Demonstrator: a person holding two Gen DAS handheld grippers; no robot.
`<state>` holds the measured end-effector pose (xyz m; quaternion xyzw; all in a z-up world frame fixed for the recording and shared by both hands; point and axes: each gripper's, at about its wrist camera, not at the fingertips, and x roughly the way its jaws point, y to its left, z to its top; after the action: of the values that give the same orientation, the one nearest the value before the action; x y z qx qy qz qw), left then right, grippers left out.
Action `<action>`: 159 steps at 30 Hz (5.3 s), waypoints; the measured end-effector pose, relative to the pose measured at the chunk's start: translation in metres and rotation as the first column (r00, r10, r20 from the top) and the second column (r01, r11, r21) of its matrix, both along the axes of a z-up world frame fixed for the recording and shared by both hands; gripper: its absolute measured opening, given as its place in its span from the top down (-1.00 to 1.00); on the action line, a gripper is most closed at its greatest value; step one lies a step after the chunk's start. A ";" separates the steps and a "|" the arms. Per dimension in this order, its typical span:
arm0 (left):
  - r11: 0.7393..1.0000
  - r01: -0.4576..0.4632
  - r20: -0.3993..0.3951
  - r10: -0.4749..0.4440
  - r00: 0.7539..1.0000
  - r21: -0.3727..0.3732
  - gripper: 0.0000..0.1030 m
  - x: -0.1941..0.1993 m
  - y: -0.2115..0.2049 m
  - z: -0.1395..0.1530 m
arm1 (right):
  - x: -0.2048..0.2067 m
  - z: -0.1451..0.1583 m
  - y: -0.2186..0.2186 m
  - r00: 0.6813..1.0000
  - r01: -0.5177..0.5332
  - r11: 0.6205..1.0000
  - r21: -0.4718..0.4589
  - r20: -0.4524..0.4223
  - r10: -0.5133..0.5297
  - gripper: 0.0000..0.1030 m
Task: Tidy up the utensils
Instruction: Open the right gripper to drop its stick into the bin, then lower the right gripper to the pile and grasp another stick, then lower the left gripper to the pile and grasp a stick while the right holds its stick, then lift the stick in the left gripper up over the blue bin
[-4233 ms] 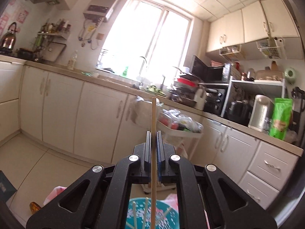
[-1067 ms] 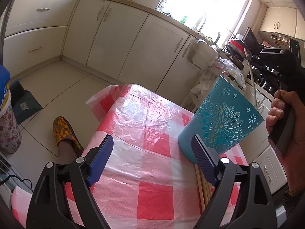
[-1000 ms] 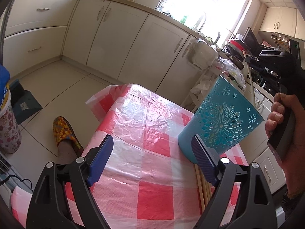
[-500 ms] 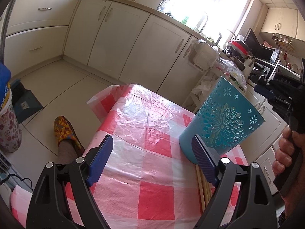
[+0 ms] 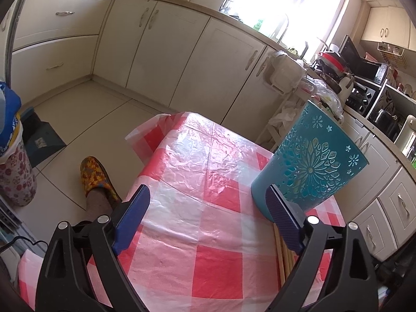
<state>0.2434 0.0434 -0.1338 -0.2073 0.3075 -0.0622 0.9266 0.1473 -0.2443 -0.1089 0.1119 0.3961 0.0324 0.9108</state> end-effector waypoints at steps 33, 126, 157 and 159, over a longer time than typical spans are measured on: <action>0.991 0.121 -0.088 -0.115 0.989 0.061 -0.76 -0.017 -0.021 -0.004 | 0.011 -0.056 0.042 0.977 -0.151 0.970 -0.193 -0.181 0.116 0.87; 0.933 0.347 0.338 -0.358 0.871 0.094 0.91 0.000 -0.067 0.182 | -0.017 -0.057 -0.025 0.982 -0.092 0.991 0.100 -0.154 0.107 0.88; 0.981 0.161 0.402 -0.190 0.896 0.105 0.91 0.102 -0.130 0.154 | -0.017 -0.059 -0.035 0.982 -0.078 0.981 0.180 -0.155 0.106 0.88; 0.976 0.171 0.364 -0.210 0.907 0.135 0.91 0.102 -0.132 0.145 | -0.017 -0.059 -0.035 0.982 -0.078 0.980 0.181 -0.155 0.106 0.88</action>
<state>0.3450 -0.0889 0.0115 -0.1137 0.1455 -0.1755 0.9670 0.1302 -0.2789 -0.1683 0.1748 0.4702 0.0998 0.8593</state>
